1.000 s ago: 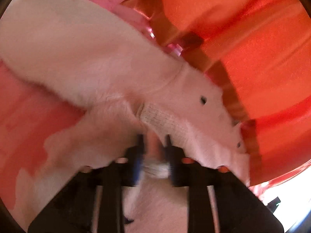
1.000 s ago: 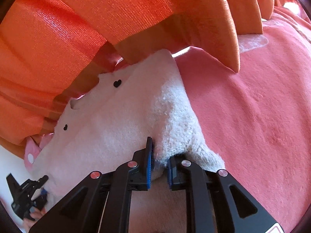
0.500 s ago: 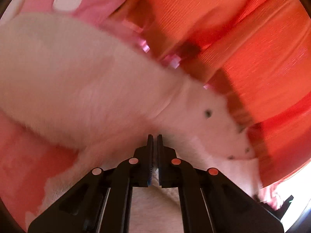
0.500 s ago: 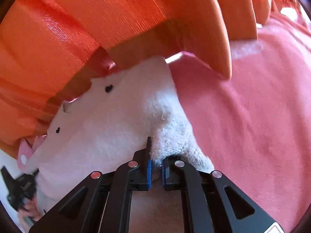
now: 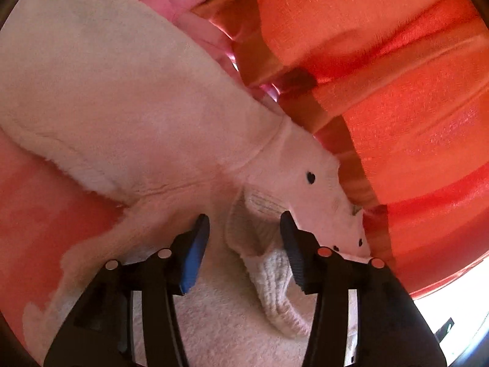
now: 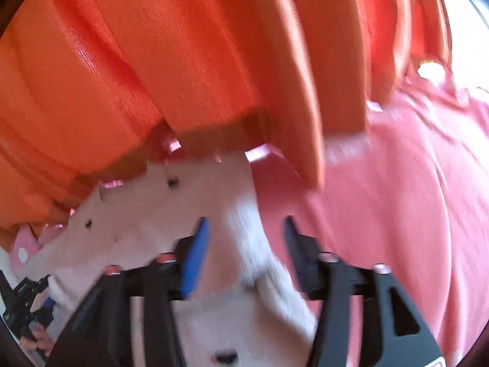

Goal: Fold small clothes

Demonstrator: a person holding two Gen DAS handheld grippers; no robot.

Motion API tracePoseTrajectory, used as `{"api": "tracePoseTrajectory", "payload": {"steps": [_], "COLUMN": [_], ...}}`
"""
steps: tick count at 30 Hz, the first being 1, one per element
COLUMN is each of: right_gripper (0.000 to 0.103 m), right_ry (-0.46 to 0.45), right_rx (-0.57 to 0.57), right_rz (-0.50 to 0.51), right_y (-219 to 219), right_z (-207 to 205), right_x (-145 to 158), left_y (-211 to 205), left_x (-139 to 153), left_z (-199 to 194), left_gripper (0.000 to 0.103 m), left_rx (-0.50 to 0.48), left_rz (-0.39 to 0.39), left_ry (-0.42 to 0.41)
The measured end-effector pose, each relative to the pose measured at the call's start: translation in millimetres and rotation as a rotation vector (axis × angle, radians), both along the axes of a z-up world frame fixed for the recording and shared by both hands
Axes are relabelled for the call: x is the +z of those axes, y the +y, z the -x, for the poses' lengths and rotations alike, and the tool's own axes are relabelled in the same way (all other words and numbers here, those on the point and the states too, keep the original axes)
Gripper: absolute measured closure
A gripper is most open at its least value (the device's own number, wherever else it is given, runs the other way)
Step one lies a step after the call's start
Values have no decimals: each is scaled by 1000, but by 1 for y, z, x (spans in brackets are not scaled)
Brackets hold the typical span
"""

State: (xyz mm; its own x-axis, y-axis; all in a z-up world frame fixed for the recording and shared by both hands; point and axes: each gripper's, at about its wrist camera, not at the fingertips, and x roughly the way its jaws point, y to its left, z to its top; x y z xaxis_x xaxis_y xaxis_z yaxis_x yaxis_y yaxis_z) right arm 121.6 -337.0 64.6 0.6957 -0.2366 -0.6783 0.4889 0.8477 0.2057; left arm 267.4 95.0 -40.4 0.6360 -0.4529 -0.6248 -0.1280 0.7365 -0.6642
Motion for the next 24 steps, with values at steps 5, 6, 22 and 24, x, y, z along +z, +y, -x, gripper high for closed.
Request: {"api": "tracePoseTrajectory", "payload": {"steps": [5,6,22,24], "right_gripper": [40,40,82,80], "right_ry": [200,242,20,-7], "right_rx": [94,98,3,21], "right_rz": [8,-17,-112,-97], "right_y": [-13,-17,-64,-55], "right_z": [-92,-106,-69,-49], "right_x": [-48,-62,-34,-19], "left_y": [-12,-13,-11,-14], "left_x": [-2,-2,2,11], "left_z": [-12,-14,-14,-13], "left_gripper": [73,82,102,70], "left_rx": [-47,-60,-34,-54], "left_rz": [-38,-43,-131,-84], "left_ry": [-18,-24,-63,-78]}}
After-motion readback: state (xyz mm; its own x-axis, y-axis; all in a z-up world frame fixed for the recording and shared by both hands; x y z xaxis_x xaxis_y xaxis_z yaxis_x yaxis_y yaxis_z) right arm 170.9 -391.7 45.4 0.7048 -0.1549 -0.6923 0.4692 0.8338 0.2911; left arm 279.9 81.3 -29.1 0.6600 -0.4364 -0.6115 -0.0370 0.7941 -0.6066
